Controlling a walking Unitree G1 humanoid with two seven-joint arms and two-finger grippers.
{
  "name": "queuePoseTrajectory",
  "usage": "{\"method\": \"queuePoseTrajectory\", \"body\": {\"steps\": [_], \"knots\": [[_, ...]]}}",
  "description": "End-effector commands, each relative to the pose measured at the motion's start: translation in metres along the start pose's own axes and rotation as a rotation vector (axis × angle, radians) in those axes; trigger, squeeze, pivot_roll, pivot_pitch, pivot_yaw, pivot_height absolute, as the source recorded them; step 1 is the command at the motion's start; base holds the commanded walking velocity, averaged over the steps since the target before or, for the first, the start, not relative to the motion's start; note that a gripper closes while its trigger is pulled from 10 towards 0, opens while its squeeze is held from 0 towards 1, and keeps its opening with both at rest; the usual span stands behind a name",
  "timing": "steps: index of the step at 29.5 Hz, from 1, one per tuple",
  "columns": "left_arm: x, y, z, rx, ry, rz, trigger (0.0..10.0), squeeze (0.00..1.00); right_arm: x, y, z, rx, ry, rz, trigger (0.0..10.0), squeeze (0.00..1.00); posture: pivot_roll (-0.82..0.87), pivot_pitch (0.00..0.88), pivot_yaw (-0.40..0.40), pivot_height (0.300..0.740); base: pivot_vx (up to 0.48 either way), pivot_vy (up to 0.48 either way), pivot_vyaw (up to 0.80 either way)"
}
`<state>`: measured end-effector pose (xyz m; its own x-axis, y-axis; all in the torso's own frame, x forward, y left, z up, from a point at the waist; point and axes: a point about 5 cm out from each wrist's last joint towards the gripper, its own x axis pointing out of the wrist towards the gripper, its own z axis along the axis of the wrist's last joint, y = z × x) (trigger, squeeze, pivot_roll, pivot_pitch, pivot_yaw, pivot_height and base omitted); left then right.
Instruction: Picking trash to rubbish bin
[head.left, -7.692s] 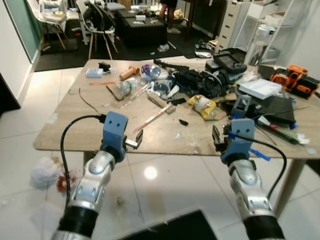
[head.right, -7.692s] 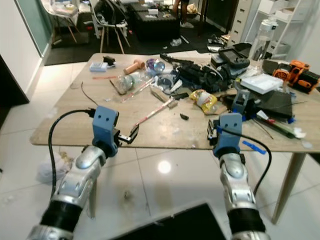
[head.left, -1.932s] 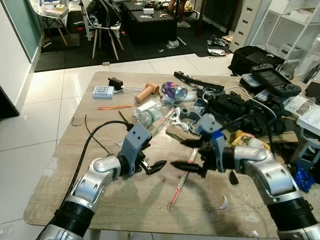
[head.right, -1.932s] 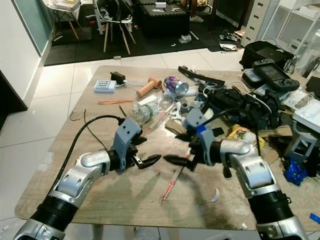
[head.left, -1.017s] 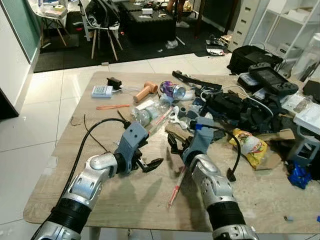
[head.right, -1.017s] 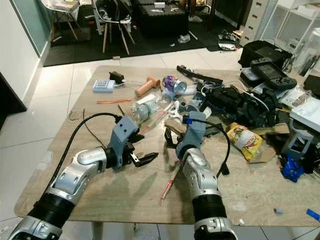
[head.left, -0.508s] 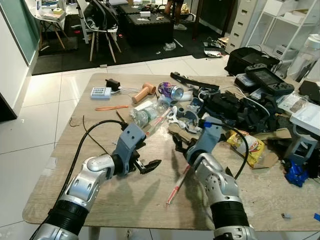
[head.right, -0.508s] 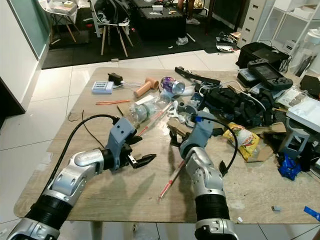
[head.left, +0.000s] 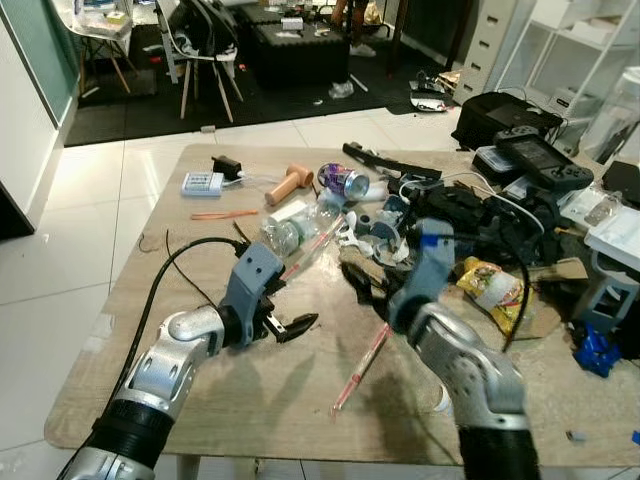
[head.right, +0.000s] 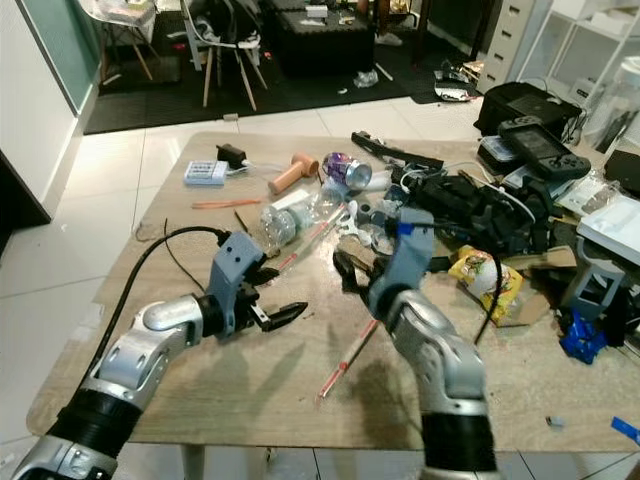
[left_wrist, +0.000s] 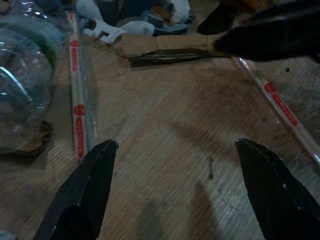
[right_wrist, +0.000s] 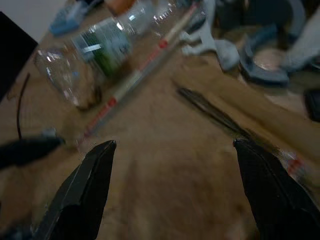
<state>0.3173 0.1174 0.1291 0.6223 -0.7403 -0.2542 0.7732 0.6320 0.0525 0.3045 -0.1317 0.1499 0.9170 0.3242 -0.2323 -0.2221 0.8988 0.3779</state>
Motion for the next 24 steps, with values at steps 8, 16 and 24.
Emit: {"method": "queuePoseTrajectory", "body": {"steps": [8,16,24], "knots": [[-0.003,0.0,-0.002,-0.033,-0.009,-0.008,10.0,1.0,-0.028,-0.043,-0.005,-0.037,-0.021,-0.269,10.0,0.0,-0.1,0.085,0.015,0.74,0.0,0.0,0.0],[0.003,0.002,-0.001,-0.054,-0.026,0.01,10.0,1.0,-0.024,-0.05,-0.008,-0.035,-0.018,-0.264,10.0,0.0,-0.09,0.085,0.021,0.74,0.0,0.0,0.0],[0.004,0.006,0.0,-0.061,-0.034,0.032,10.0,1.0,-0.012,-0.055,-0.01,-0.055,0.001,-0.246,10.0,0.0,-0.09,0.091,0.021,0.74,0.0,0.0,0.0]]}}
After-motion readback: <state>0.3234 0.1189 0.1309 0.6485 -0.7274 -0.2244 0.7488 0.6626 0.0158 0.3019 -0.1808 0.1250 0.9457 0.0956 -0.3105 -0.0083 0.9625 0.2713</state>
